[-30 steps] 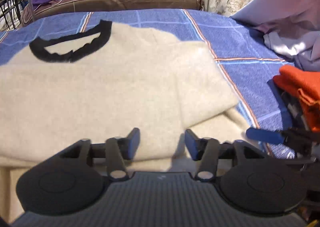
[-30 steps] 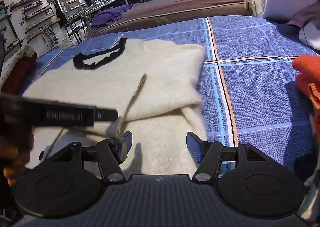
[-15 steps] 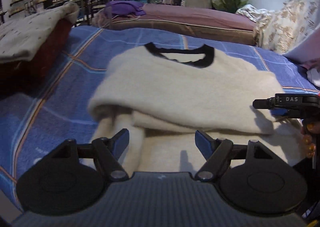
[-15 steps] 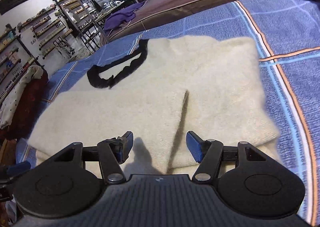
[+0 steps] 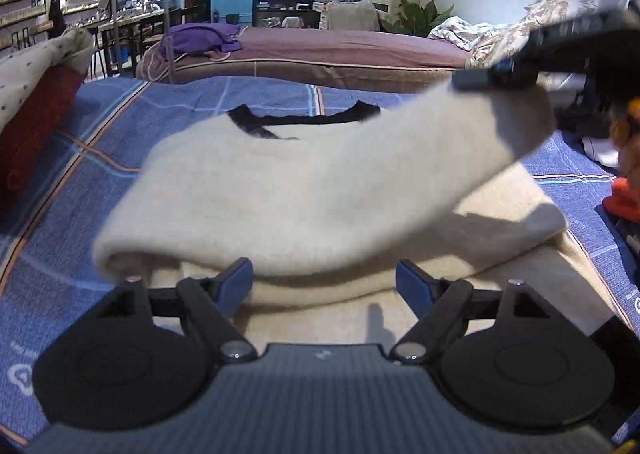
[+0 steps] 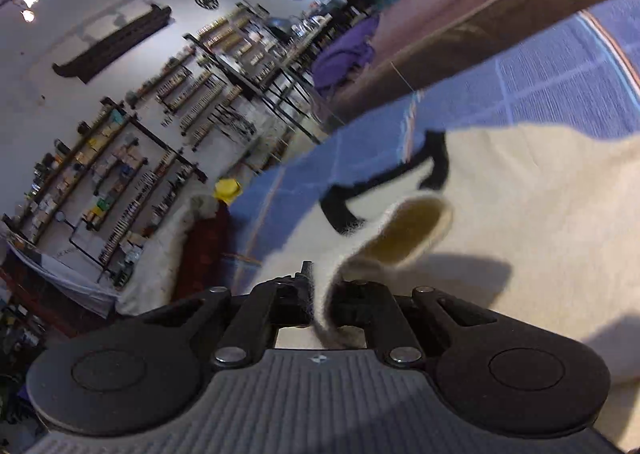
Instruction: Fold small clothes
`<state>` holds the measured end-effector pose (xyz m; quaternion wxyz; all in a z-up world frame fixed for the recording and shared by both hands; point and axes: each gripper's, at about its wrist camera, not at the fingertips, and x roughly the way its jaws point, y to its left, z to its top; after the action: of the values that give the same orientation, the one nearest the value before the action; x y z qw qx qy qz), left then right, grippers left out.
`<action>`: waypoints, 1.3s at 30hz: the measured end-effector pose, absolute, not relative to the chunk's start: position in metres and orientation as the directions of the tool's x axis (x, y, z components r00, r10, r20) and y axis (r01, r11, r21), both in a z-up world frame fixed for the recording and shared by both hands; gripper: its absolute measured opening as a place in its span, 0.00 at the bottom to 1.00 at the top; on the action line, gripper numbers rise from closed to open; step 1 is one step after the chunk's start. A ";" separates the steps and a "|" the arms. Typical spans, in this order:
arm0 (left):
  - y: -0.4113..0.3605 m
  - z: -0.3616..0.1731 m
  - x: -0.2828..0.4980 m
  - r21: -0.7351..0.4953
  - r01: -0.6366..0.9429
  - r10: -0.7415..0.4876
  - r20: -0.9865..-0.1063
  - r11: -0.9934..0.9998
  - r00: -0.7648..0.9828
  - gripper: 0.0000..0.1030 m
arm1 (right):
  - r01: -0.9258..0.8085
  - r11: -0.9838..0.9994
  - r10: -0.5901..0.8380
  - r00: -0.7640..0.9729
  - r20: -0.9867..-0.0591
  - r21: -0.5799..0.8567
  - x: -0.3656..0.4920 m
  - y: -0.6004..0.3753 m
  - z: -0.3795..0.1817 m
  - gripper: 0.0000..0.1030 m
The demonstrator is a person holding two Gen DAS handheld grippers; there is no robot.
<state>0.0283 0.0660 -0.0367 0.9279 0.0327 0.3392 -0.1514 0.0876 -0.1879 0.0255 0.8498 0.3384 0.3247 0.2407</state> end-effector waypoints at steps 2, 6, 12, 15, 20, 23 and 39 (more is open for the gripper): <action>0.052 -0.038 0.036 0.009 0.328 -0.255 -0.607 0.945 0.753 0.94 | -0.234 0.668 0.607 0.721 -0.336 0.706 0.085 -0.201 0.063 0.11; 0.033 -0.047 0.056 0.119 0.295 -0.170 -0.594 0.948 0.786 0.97 | -0.302 0.714 0.556 0.792 -0.251 0.631 0.069 -0.224 0.126 0.10; 0.040 -0.049 0.071 0.141 0.254 -0.126 -0.586 0.957 0.800 0.97 | -0.238 0.813 0.440 0.849 -0.292 0.531 0.064 -0.256 0.150 0.10; 0.055 -0.044 0.075 0.185 0.131 -0.007 -0.555 0.974 0.832 0.97 | -0.177 0.840 0.418 0.814 -0.403 0.513 0.076 -0.259 0.118 0.10; 0.086 -0.052 0.087 0.227 -0.023 0.153 -0.572 0.974 0.806 0.93 | -0.166 0.898 0.392 0.721 -0.572 0.406 0.087 -0.230 0.055 0.10; 0.099 -0.068 0.088 0.267 -0.041 0.208 -0.636 0.963 0.744 0.93 | -0.180 0.908 0.399 0.646 -0.651 0.378 0.091 -0.208 0.016 0.10; 0.090 -0.041 0.063 0.237 -0.100 0.206 -0.475 0.966 0.856 0.92 | -0.093 0.978 0.193 0.757 -0.624 0.189 0.069 -0.238 0.024 0.08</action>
<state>0.0633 0.0896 -0.0410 0.9577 0.1026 0.2567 0.0798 0.0693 -0.2385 0.0238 0.9345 0.0732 0.3399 0.0767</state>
